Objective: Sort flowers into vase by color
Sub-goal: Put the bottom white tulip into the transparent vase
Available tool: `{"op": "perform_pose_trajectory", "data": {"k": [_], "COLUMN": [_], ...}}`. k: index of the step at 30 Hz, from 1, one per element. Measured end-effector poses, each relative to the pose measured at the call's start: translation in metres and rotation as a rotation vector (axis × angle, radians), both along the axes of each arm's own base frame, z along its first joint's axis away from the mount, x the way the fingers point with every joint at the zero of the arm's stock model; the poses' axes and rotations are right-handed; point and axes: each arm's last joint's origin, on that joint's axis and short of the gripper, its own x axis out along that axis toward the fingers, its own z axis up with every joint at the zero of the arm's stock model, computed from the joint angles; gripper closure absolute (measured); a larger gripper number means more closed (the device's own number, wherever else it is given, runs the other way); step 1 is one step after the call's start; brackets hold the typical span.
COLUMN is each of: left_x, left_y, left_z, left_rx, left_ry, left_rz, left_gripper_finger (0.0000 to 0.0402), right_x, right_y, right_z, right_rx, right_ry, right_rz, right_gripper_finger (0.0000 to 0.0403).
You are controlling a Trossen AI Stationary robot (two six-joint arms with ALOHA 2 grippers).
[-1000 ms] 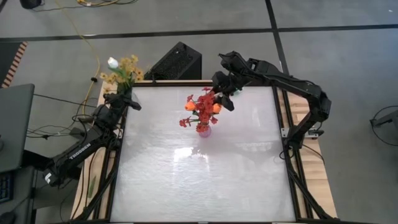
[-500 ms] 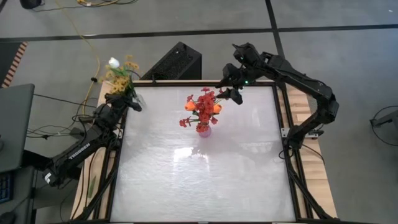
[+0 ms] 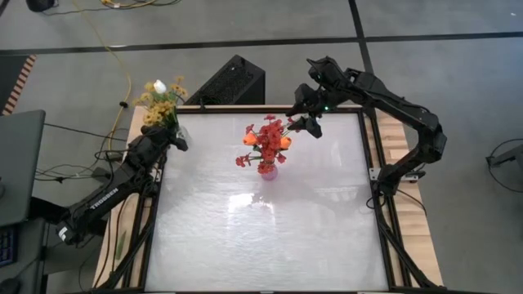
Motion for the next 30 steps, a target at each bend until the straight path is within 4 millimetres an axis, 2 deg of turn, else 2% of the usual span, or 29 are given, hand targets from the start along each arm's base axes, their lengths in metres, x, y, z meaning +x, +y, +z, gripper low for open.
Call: {"op": "perform_pose_trajectory", "data": {"k": [10, 13, 18, 24, 30], "left_x": [0.001, 0.002, 0.002, 0.003, 0.005], "left_y": [0.000, -0.001, -0.001, -0.002, -0.003], "left_z": [0.000, -0.001, -0.001, -0.001, 0.001], "left_rx": [-0.007, -0.021, -0.034, -0.054, -0.086], "left_ry": [-0.023, -0.029, -0.059, -0.098, -0.105], "left_rz": [-0.046, -0.068, -0.079, -0.115, -0.202], "left_gripper_finger": [0.0394, 0.0368, 0.0303, 0.0231, 0.0201], "right_x": [0.000, -0.001, -0.003, -0.010, -0.027], "right_y": [0.000, 0.000, 0.000, -0.012, -0.030], "right_z": [0.000, -0.002, -0.003, -0.003, -0.006], "right_rx": [0.001, 0.002, -0.017, -0.021, 0.009], "right_ry": [0.002, 0.019, 0.032, 0.028, 0.044], "right_rz": [-0.001, 0.007, 0.027, -0.003, -0.002], "right_gripper_finger": [0.0127, 0.0127, 0.0127, 0.0127, 0.0127]}}
